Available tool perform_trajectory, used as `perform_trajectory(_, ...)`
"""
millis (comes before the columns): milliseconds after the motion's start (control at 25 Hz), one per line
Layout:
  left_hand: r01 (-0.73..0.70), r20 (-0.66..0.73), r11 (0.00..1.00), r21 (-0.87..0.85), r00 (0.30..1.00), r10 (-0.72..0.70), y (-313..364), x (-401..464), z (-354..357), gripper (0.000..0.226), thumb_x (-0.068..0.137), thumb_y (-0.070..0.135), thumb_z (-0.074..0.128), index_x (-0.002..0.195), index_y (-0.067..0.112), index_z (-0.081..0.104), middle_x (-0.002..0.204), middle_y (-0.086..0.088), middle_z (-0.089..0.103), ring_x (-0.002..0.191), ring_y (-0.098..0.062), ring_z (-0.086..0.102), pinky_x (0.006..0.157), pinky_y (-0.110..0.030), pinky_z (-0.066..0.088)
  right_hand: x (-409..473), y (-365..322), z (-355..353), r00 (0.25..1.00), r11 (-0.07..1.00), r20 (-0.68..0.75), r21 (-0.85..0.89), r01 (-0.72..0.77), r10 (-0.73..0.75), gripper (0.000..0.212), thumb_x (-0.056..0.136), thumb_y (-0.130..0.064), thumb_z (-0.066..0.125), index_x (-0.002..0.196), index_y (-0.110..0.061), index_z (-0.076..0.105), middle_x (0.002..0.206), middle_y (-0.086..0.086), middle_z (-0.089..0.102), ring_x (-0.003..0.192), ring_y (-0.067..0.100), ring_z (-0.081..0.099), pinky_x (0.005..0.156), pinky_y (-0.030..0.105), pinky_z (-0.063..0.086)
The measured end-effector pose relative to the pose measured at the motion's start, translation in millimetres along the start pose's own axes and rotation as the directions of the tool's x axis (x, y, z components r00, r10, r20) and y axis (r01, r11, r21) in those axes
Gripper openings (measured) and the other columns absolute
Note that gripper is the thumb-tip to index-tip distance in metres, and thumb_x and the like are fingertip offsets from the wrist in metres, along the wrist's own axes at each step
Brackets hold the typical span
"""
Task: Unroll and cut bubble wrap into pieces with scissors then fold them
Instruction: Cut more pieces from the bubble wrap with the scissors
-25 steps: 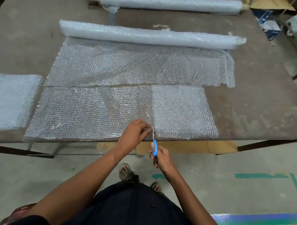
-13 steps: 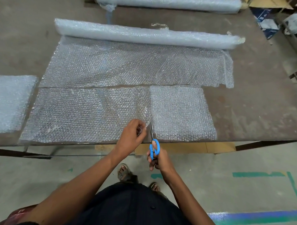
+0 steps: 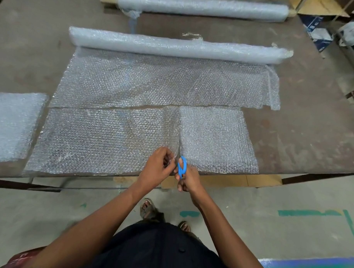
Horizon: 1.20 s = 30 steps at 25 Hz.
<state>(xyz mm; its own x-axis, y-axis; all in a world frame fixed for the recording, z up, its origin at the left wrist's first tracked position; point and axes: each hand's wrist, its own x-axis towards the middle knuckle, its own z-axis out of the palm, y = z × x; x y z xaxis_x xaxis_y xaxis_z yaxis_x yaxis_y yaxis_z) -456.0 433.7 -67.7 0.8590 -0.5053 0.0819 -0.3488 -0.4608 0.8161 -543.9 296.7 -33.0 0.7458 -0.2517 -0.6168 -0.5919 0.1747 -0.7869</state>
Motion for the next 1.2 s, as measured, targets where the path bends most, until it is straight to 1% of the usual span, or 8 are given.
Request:
perform_trajectory(120, 0.033, -0.015, 0.999, -0.016, 0.999, -0.033, -0.7, 0.7, 1.1, 0.012, 0.098, 0.021, 0.069, 0.098, 0.020, 0.058, 0.091, 0.008, 0.059, 0.080, -0.010, 0.060, 0.066, -0.022, 0.048, -0.9, 5.8, -4.9, 0.999, 0.999, 0.012, -0.025, 0.031, -0.030, 0.045, 0.107, -0.053, 0.056, 0.091, -0.012, 0.066, 0.070, 0.002, 0.056, 0.045, 0.012, 0.045, 0.044, 0.022, 0.039)
perform_trajectory(240, 0.089, -0.080, 0.993, -0.076, 0.992, -0.095, -3.3, 0.0, 2.6, 0.008, 0.102, 0.017, 0.064, 0.101, 0.018, 0.056, 0.090, 0.005, 0.061, 0.078, -0.009, 0.058, 0.066, -0.020, 0.044, -7.4, 2.8, -8.1, 0.999, 0.998, 0.023, -0.059, -0.025, 0.026, 0.052, 0.104, -0.056, 0.059, 0.090, -0.007, 0.067, 0.071, 0.006, 0.060, 0.044, 0.016, 0.050, 0.041, 0.020, 0.038)
perform_trajectory(360, 0.138, -0.150, 0.975, -0.174, 0.975, -0.165, -5.6, 0.1, 2.2, 0.010, 0.103, 0.027, 0.056, 0.102, 0.017, 0.054, 0.088, 0.003, 0.061, 0.076, -0.009, 0.057, 0.067, -0.024, 0.043, -15.8, -0.7, -7.4, 0.993, 0.994, 0.037, -0.021, -0.109, 0.109, 0.057, 0.106, -0.059, 0.049, 0.090, -0.007, 0.063, 0.068, 0.007, 0.061, 0.046, 0.024, 0.053, 0.036, 0.020, 0.030)
perform_trajectory(520, 0.160, -0.160, 0.969, -0.187, 0.968, -0.191, -6.5, 1.9, 2.2, 0.017, 0.099, 0.033, 0.052, 0.100, 0.016, 0.054, 0.086, 0.005, 0.060, 0.074, -0.006, 0.055, 0.067, -0.025, 0.042, -9.6, -3.6, -5.4, 0.989, 0.990, 0.042, 0.005, -0.143, 0.142, 0.062, 0.106, -0.065, 0.042, 0.093, -0.008, 0.064, 0.065, 0.002, 0.062, 0.043, 0.021, 0.055, 0.037, 0.022, 0.021)
perform_trajectory(760, 0.175, -0.105, 0.967, -0.187, 0.975, -0.196, -8.5, 4.0, 0.3, 0.008, 0.102, 0.023, 0.060, 0.098, 0.019, 0.055, 0.086, 0.004, 0.062, 0.073, -0.015, 0.057, 0.066, -0.036, 0.046, 20.8, -22.8, -2.8, 0.997, 0.999, 0.053, -0.024, -0.049, 0.050, 0.064, 0.104, -0.069, 0.044, 0.100, -0.009, 0.066, 0.069, 0.001, 0.064, 0.044, 0.019, 0.055, 0.037, 0.022, 0.023)
perform_trajectory(880, 0.164, -0.091, 0.975, -0.147, 0.980, -0.178, -7.7, 4.0, 0.1, 0.009, 0.101, 0.027, 0.058, 0.097, 0.019, 0.055, 0.086, 0.003, 0.062, 0.074, -0.020, 0.057, 0.067, -0.040, 0.046, 33.4, -28.4, -4.8, 0.998, 0.999, 0.060, -0.033, -0.020, 0.022, 0.063, 0.104, -0.069, 0.046, 0.100, -0.009, 0.066, 0.070, 0.000, 0.062, 0.045, 0.019, 0.054, 0.037, 0.022, 0.024)
perform_trajectory(1080, 0.177, -0.087, 0.973, -0.146, 0.978, -0.191, -4.8, 4.0, -1.2, 0.012, 0.097, 0.030, 0.054, 0.095, 0.019, 0.054, 0.083, -0.001, 0.061, 0.073, -0.021, 0.056, 0.066, -0.037, 0.044, 41.4, -19.9, -6.2, 0.998, 0.999, 0.067, -0.034, 0.016, -0.014, 0.050, 0.106, -0.058, 0.054, 0.101, -0.009, 0.065, 0.072, 0.000, 0.057, 0.045, 0.016, 0.050, 0.039, 0.024, 0.023)
perform_trajectory(1200, 0.210, -0.096, 0.959, -0.189, 0.968, -0.230, -2.3, 4.6, -3.2, 0.010, 0.102, 0.022, 0.054, 0.094, 0.017, 0.053, 0.080, -0.001, 0.062, 0.070, -0.012, 0.057, 0.064, -0.029, 0.044, 39.3, -19.0, -6.2, 0.997, 0.999, 0.068, -0.028, 0.023, -0.021, 0.049, 0.106, -0.057, 0.055, 0.100, -0.010, 0.066, 0.073, 0.001, 0.059, 0.044, 0.017, 0.051, 0.039, 0.024, 0.024)
